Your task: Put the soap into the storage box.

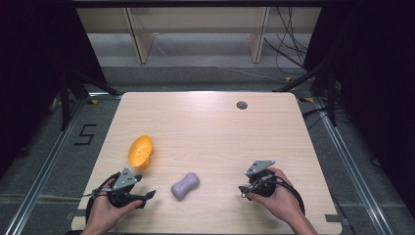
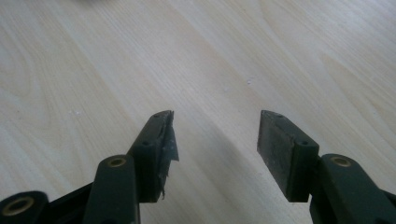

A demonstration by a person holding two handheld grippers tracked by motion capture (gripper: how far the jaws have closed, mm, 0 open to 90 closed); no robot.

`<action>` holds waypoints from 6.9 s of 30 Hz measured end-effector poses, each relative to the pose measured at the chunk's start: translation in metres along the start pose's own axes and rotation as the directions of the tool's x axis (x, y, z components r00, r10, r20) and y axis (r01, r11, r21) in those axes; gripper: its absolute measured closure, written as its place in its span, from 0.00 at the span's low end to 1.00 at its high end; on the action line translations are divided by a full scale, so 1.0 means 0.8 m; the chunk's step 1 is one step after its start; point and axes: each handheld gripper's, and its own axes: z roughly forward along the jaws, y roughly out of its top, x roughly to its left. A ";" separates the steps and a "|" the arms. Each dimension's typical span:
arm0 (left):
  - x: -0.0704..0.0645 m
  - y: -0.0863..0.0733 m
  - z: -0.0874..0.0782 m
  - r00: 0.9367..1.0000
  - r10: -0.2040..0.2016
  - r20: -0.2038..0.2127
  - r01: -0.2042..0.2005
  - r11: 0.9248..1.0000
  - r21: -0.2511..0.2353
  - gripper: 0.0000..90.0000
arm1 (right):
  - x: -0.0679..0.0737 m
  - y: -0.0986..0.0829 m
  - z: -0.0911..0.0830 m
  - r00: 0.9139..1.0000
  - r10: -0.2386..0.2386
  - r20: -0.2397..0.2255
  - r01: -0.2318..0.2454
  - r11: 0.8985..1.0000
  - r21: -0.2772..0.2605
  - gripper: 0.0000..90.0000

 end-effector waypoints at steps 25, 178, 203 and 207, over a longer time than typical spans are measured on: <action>-0.035 0.115 0.056 0.984 -0.084 0.156 0.018 0.923 0.384 0.34 | -0.004 -0.003 -0.007 0.997 0.045 0.060 -0.045 0.999 0.005 0.53; 0.021 0.191 0.064 0.960 -0.274 -0.057 0.252 0.758 0.602 0.54 | -0.004 0.004 -0.005 0.998 0.049 0.031 -0.049 0.999 -0.012 0.52; 0.054 0.194 0.050 0.928 -0.349 -0.129 0.359 0.751 0.554 0.55 | -0.004 0.004 -0.006 0.998 0.055 0.030 -0.055 0.998 -0.015 0.52; 0.059 0.194 0.048 0.924 -0.354 -0.143 0.371 0.746 0.552 0.55 | -0.004 0.004 -0.006 0.998 0.055 0.030 -0.055 0.998 -0.015 0.52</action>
